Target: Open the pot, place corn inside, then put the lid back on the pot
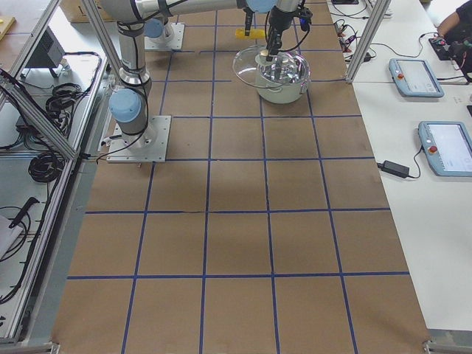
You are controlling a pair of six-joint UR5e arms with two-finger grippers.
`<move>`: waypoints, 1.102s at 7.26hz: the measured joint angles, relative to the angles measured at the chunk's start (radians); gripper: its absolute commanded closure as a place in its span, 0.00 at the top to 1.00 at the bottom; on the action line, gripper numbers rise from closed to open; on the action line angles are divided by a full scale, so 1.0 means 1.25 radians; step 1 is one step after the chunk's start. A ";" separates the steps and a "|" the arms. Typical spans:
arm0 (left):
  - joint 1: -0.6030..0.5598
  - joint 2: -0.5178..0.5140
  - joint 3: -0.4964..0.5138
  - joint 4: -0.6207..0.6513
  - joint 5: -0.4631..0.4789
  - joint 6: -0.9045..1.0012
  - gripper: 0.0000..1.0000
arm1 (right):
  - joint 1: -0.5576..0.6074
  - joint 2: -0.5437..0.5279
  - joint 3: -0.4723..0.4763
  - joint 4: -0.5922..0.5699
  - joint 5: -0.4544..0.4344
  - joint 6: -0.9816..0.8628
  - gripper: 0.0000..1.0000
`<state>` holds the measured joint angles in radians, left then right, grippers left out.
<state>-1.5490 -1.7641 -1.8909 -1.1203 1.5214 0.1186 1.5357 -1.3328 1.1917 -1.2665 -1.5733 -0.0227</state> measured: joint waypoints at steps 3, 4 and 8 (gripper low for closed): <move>-0.091 -0.033 0.211 -0.134 -0.061 -0.160 0.11 | 0.000 0.001 0.000 -0.001 0.002 0.000 0.18; -0.127 -0.070 0.284 -0.150 -0.080 -0.230 0.11 | -0.001 0.002 0.000 -0.002 0.002 0.000 0.18; -0.241 -0.251 0.534 -0.175 -0.088 -0.416 0.12 | -0.009 0.003 0.000 -0.009 0.004 -0.001 0.19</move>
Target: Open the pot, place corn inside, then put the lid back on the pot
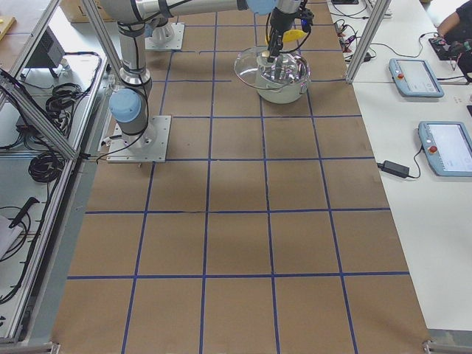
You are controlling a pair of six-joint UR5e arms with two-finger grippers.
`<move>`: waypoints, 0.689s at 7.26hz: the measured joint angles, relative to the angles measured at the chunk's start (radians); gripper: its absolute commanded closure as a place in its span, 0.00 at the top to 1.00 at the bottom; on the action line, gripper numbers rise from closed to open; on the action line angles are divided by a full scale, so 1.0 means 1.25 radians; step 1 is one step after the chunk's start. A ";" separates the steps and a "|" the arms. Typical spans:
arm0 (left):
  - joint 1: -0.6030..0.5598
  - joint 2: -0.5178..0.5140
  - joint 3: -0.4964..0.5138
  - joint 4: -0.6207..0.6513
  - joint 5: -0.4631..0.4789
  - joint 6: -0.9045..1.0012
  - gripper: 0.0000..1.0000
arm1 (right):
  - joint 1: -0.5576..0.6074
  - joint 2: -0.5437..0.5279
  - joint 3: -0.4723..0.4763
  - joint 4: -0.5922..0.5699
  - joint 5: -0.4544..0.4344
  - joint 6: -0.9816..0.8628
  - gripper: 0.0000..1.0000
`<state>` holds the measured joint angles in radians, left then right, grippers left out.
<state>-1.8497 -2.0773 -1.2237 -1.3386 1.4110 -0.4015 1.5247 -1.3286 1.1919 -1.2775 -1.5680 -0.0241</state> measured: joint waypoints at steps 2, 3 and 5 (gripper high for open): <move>-0.024 -0.054 0.043 -0.002 0.005 -0.023 0.12 | -0.011 -0.001 0.000 0.000 -0.001 -0.007 0.19; -0.029 -0.068 0.049 -0.002 0.006 -0.025 0.14 | -0.024 -0.001 0.000 0.000 -0.001 -0.021 0.19; -0.037 -0.094 0.052 0.008 0.007 -0.021 0.30 | -0.042 -0.003 -0.001 0.002 0.000 -0.043 0.19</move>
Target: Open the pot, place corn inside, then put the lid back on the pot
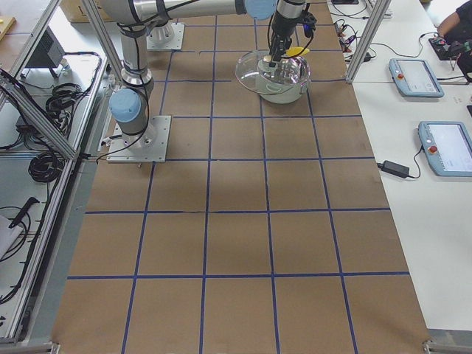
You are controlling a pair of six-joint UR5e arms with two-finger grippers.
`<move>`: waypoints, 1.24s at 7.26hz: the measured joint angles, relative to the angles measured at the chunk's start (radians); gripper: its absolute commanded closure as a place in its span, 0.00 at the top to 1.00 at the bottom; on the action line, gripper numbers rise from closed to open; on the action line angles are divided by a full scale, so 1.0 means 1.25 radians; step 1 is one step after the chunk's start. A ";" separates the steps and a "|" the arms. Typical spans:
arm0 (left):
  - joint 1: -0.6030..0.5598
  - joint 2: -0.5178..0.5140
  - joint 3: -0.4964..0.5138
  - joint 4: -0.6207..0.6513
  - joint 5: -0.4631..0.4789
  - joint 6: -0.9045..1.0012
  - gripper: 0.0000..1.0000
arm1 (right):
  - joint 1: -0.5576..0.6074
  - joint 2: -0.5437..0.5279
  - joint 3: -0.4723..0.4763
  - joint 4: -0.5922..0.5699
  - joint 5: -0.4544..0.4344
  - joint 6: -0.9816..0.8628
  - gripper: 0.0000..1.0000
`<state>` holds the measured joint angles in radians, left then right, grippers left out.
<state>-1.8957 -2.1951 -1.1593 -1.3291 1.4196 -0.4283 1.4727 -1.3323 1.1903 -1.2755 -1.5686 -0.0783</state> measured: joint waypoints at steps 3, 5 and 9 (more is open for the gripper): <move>-0.022 -0.026 -0.001 0.004 0.002 0.005 1.00 | 0.000 -0.003 -0.002 0.002 0.002 0.000 0.19; -0.025 -0.029 0.000 0.005 0.002 0.007 1.00 | 0.001 -0.007 -0.002 0.005 0.002 0.000 0.19; 0.009 0.039 -0.010 -0.030 0.016 0.042 1.00 | 0.006 -0.013 -0.001 0.007 0.007 0.005 0.19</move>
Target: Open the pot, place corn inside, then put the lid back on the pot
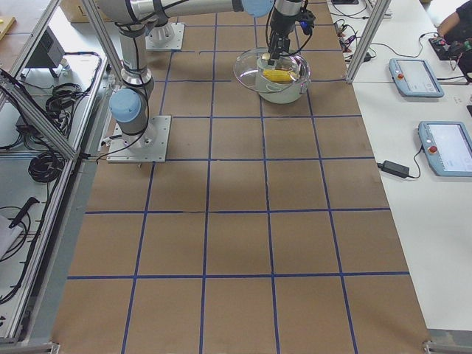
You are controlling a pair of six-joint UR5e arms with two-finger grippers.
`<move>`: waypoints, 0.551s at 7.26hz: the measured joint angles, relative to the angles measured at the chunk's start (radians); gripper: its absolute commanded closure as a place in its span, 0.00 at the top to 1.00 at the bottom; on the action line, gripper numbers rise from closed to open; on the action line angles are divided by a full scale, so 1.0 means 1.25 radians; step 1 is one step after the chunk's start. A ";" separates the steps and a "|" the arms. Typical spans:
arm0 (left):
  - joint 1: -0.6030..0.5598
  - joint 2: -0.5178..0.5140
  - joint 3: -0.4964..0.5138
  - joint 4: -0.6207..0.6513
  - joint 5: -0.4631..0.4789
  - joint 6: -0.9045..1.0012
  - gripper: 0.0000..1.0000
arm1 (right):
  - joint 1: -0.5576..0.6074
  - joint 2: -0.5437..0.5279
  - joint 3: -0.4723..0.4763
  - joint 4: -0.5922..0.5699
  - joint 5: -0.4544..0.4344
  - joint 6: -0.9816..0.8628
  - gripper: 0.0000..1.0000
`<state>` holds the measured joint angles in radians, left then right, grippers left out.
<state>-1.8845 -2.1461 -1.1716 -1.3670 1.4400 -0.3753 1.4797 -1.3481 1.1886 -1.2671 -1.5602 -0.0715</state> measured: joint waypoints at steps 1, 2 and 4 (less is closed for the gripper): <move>0.029 0.037 -0.006 -0.041 0.024 0.040 1.00 | 0.011 0.001 -0.004 -0.002 -0.001 0.004 0.19; 0.067 0.081 -0.012 -0.105 0.050 0.114 1.00 | 0.036 0.004 -0.006 -0.005 -0.004 0.011 0.19; 0.158 0.195 -0.060 -0.222 0.069 0.258 1.00 | 0.114 0.033 -0.010 -0.035 -0.006 0.045 0.19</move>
<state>-1.6868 -1.9020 -1.2460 -1.6442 1.5257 -0.0529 1.6225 -1.3071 1.1763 -1.3114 -1.5682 -0.0146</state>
